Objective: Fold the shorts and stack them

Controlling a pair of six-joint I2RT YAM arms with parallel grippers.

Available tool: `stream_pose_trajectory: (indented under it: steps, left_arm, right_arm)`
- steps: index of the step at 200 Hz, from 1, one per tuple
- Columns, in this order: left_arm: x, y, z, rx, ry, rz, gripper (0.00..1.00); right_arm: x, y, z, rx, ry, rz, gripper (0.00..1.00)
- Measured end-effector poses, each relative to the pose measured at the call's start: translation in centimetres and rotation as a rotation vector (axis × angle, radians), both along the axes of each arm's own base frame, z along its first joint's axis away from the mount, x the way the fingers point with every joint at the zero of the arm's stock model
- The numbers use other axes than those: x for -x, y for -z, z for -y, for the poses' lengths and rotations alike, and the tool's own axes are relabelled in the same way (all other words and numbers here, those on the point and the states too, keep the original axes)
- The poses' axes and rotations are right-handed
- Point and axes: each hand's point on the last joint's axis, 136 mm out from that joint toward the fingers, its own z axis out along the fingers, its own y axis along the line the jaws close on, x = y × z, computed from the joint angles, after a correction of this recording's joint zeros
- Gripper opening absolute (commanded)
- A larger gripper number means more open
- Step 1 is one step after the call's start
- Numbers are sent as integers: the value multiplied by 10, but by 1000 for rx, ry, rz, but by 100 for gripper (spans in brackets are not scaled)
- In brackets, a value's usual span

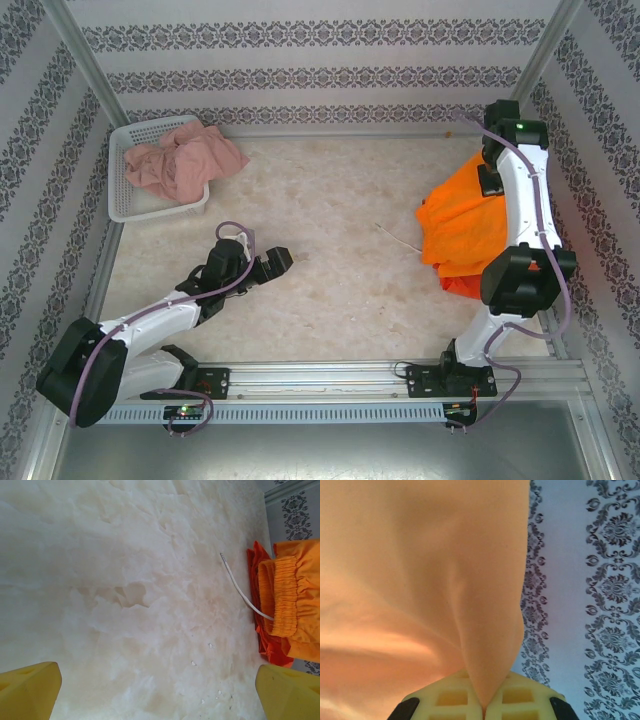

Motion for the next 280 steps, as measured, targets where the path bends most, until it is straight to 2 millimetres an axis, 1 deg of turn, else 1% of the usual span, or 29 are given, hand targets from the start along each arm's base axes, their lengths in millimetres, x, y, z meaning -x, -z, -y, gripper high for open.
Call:
stream_pose_trajectory:
  steps: [13, 16, 24, 34, 38, 41, 47, 50, 55, 66, 81, 97, 107, 116, 129, 141, 152, 160, 174, 189, 202, 211, 225, 234, 244, 267, 277, 280]
  left_arm:
    - [-1, 3, 0, 0, 1, -8, 100]
    - [-1, 4, 0, -1, 0, -10, 100]
    - [-1, 6, 0, -2, 1, -15, 100]
    - [-1, 7, 0, -3, 3, -19, 100]
    - [-1, 7, 1, -1, 5, -20, 100]
    - [-1, 7, 1, -1, 5, -19, 100]
    - [-2, 7, 1, 0, 4, -17, 100]
    - [-2, 7, 1, 1, 3, -16, 100]
    - [-3, 6, 0, 2, 0, -14, 100]
    - [-4, 4, -2, 4, -7, -9, 100]
    - [-6, -3, -6, 6, -16, 13, 100]
    - [-7, -12, -14, -5, -33, 38, 100]
    - [-9, -20, -22, -17, -53, 52, 100]
    - [-13, -28, -30, -33, -76, 65, 100]
    - [-20, -44, -44, -58, -121, 94, 100]
    - [-27, -65, -61, -89, -172, 130, 100]
    - [-35, -90, -79, -124, -228, 177, 100]
    - [-41, -109, -92, -148, -264, 211, 100]
    - [-53, -144, -118, -193, -334, 259, 100]
    - [-69, -180, -150, -230, -414, 294, 100]
    - [-86, -201, -179, -251, -477, 297, 100]
    - [-98, -209, -198, -261, -512, 290, 100]
    - [-117, -210, -221, -275, -549, 259, 100]
    - [-130, -205, -235, -282, -566, 227, 100]
    - [-144, -198, -246, -284, -574, 200, 100]
    - [-185, -172, -267, -270, -575, 120, 100]
    - [-203, -159, -273, -255, -567, 89, 97]
    - [-210, -153, -276, -250, -566, 76, 97]
  right_arm:
    - [-1, 4, 8, 24, 15, -6, 9]
    - [-2, 5, 10, 30, 17, -9, 13]
    - [-3, 7, 14, 41, 29, -13, 29]
    - [-4, 10, 21, 59, 38, -22, 40]
    - [-5, 11, 24, 63, 46, -20, 46]
    - [-5, 12, 26, 69, 45, -26, 52]
    - [-6, 13, 30, 75, 57, -25, 69]
    - [-6, 13, 32, 78, 67, -22, 74]
    - [-5, 13, 35, 83, 75, -22, 78]
    - [-4, 11, 40, 90, 91, -16, 81]
    - [-6, 4, 45, 97, 112, 15, 97]
    - [-10, -5, 41, 64, 125, 92, 98]
    - [-12, -10, 33, 15, 120, 163, 98]
    - [-9, -18, 22, -41, 111, 237, 98]
    - [-1, -31, 1, -146, 96, 361, 98]
    - [8, -46, -23, -266, 74, 493, 98]
    - [17, -57, -46, -376, 46, 609, 98]
    - [23, -61, -61, -457, 28, 680, 98]
    - [30, -58, -85, -599, 3, 761, 98]
    - [34, -46, -107, -738, -8, 801, 98]
    - [34, -30, -123, -839, -10, 799, 98]
    - [36, -16, -133, -894, -9, 782, 98]
    - [40, 0, -148, -961, -16, 754, 97]
    - [42, 6, -158, -993, -29, 744, 98]
    - [46, 11, -167, -1024, -47, 738, 98]
    - [54, 23, -188, -1077, -92, 723, 97]
    - [57, 30, -195, -1093, -106, 705, 98]
    - [58, 33, -197, -1097, -107, 698, 98]
